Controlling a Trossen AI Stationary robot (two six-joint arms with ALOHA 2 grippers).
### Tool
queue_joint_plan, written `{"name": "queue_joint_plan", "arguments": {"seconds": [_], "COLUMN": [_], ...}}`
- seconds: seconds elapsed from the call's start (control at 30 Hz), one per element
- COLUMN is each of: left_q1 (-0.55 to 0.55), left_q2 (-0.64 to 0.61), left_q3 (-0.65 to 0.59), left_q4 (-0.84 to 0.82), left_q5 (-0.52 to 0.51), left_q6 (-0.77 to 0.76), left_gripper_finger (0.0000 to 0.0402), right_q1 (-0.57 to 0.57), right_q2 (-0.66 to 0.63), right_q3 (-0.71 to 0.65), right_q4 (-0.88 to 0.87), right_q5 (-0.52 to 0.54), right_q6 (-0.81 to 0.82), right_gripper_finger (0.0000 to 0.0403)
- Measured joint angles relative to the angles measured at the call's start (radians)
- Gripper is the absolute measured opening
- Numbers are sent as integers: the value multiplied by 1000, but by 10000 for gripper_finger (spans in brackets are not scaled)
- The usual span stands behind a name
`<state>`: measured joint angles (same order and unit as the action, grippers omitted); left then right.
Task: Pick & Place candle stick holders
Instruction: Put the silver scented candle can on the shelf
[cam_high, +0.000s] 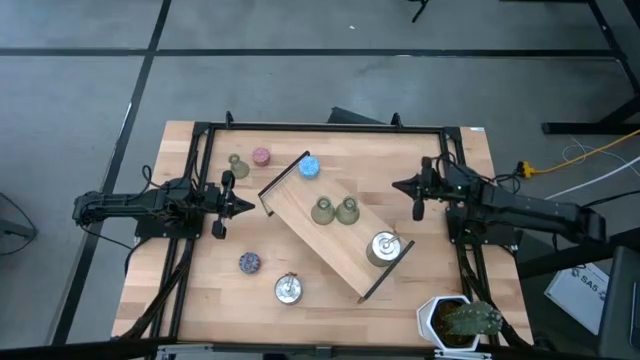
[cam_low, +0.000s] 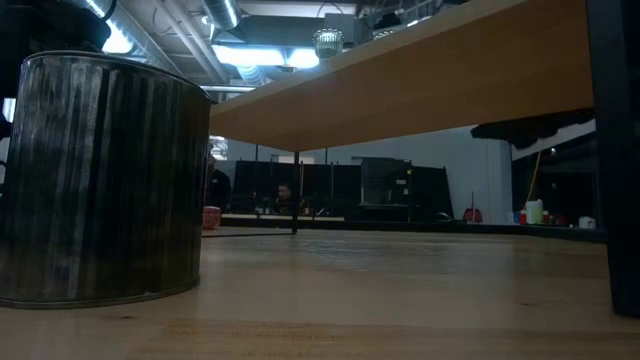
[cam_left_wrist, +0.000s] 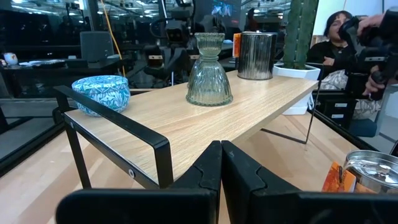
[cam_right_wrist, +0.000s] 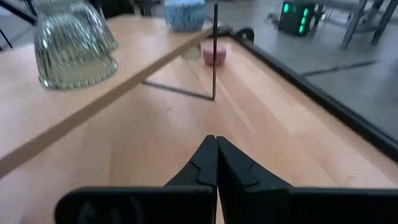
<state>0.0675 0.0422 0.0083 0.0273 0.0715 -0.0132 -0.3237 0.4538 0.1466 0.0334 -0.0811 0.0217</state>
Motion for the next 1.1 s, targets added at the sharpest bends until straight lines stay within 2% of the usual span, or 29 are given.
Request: {"name": "queue_joint_plan", "arguments": {"seconds": [0.23, 0.7, 1.1], "left_q1": [0, 0, 0], "left_q2": [0, 0, 0], "left_q3": [0, 0, 0], "left_q4": [0, 0, 0], "left_q5": [0, 0, 0], "left_q6": [0, 0, 0], "left_gripper_finger": [4, 4, 4], "right_q1": [5, 84, 142], "right_q2": [-61, -143, -240], "right_q3": [-64, -137, -138], "right_q4": [109, 105, 8], "right_q5": [3, 2, 0], "right_q6": [14, 46, 49], "right_gripper_finger": [1, 1, 1]}}
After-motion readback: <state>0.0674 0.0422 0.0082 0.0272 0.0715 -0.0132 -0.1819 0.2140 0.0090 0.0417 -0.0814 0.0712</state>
